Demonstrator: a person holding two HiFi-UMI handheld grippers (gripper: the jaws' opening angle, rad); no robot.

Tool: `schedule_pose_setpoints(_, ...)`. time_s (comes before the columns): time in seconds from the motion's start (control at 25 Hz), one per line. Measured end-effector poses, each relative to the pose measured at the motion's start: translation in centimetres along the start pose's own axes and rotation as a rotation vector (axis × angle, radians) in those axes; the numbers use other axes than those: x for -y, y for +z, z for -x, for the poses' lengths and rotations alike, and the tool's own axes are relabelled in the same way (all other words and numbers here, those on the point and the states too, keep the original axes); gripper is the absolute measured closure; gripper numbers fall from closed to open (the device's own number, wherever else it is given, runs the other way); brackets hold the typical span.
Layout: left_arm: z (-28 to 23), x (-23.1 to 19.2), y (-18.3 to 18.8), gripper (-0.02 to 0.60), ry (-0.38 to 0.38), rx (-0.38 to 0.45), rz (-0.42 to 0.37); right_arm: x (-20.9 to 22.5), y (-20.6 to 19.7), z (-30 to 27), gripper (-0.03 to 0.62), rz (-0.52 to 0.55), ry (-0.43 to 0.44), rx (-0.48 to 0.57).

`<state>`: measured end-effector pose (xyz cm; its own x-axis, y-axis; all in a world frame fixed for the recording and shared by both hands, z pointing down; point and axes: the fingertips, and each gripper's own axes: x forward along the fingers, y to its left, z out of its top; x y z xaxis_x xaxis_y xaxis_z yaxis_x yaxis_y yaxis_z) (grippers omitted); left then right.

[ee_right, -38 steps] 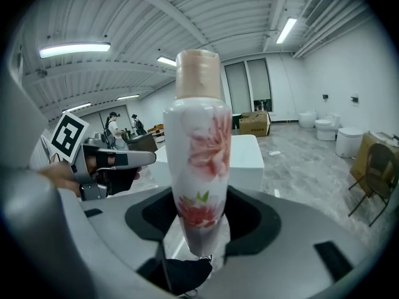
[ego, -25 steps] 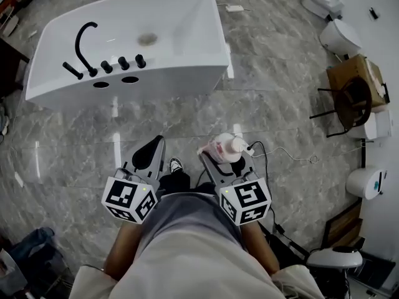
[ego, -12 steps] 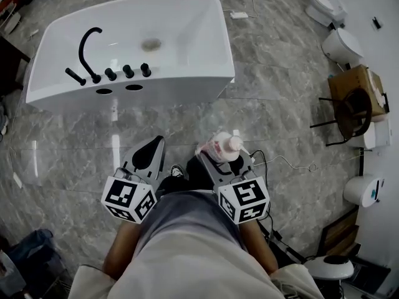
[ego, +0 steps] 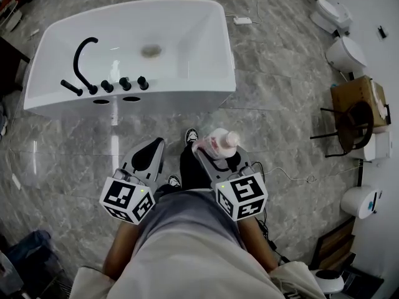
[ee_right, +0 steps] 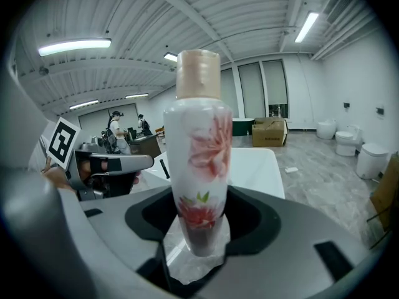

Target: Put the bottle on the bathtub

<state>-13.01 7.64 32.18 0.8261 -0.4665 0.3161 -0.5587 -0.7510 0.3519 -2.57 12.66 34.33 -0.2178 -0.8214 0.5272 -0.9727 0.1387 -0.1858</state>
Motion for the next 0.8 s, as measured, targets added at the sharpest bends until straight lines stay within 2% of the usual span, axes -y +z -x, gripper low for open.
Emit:
schedule_pose_setpoints(0.56, -12.2, -3.9, 6.3, 0.574, 0.101, 0.020, 0.021, 10.4, 7.2, -9.5, 0.372, 0.049, 0.129, -0.024)
schedule_pose_setpoints(0.8, -17.2, -4.2, 8.0, 0.574, 0.117, 0.039, 0.010, 14.2, 8.8, -12.8, 0.372, 0.064, 0.201, -0.027)
